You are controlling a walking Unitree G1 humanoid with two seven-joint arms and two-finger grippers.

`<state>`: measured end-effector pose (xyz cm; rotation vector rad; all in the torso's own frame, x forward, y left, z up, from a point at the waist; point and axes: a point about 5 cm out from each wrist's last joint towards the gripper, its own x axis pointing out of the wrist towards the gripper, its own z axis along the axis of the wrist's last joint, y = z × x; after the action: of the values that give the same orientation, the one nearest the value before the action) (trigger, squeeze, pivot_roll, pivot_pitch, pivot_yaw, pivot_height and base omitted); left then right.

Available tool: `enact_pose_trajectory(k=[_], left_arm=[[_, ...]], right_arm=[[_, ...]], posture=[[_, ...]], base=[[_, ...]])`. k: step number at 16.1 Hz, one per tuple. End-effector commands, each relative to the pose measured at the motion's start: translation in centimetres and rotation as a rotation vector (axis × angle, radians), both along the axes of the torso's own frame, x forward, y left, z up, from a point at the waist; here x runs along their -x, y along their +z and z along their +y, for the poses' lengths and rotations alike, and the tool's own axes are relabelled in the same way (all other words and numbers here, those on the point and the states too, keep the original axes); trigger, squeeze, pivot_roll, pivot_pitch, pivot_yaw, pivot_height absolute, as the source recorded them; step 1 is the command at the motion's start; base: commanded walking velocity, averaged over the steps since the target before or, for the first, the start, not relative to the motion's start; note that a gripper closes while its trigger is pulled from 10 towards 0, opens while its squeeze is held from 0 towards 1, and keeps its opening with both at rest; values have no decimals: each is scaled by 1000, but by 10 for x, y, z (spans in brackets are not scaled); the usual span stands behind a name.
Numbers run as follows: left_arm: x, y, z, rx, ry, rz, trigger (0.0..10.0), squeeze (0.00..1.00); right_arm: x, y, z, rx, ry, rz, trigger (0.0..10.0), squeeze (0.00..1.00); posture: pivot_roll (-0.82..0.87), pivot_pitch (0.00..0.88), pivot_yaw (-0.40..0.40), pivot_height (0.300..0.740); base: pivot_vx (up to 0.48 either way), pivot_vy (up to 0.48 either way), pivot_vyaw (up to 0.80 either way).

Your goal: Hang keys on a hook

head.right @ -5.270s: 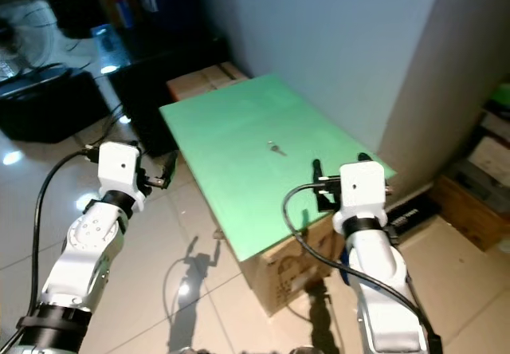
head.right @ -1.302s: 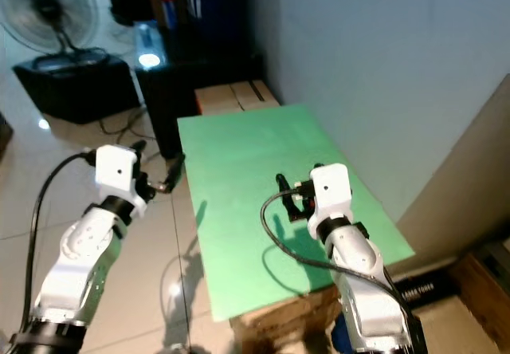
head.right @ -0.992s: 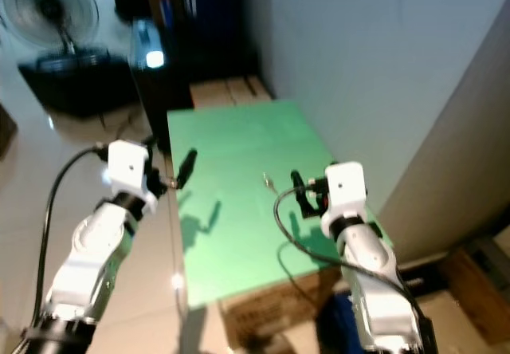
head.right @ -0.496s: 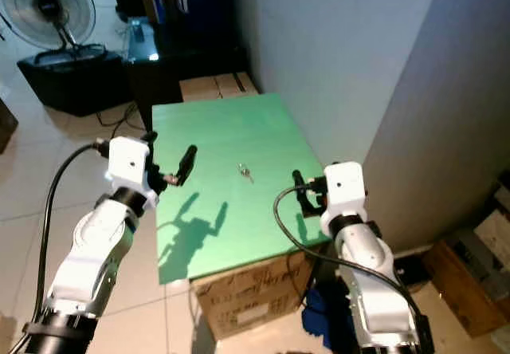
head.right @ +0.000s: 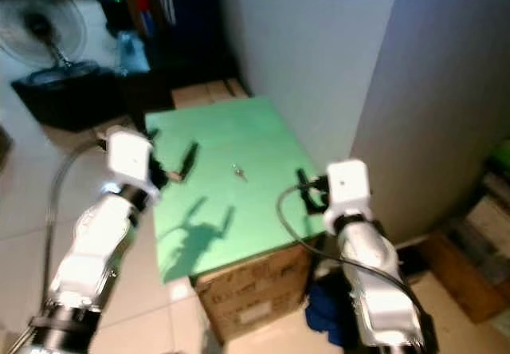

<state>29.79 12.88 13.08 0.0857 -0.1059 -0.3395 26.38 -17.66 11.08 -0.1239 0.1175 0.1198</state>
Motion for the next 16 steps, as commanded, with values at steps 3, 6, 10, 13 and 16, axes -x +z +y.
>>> enact_pose_trajectory(k=[3,6,10,13,16], left_arm=[[-3,4,11,-11,32,-11,10000,0],[-3,3,12,-10,39,-14,10000,0],[-2,1,14,-23,54,-6,10000,0],[-1,1,16,-26,70,-2,10000,0],[-1,0,17,-32,80,7,10000,0]], right_arm=[[-5,6,6,14,36,-21,10000,0],[-6,7,7,22,57,-22,10000,0],[-5,5,10,-4,112,5,10000,0],[-1,3,17,17,208,11,10000,0],[-7,4,15,5,176,0,10000,0]], posture=[[-111,0,55,740],[-109,0,49,740],[-103,0,40,740],[-93,0,32,740],[-86,0,35,740]], base=[[352,0,0],[351,0,410],[338,0,538],[176,0,0],[0,0,0]])
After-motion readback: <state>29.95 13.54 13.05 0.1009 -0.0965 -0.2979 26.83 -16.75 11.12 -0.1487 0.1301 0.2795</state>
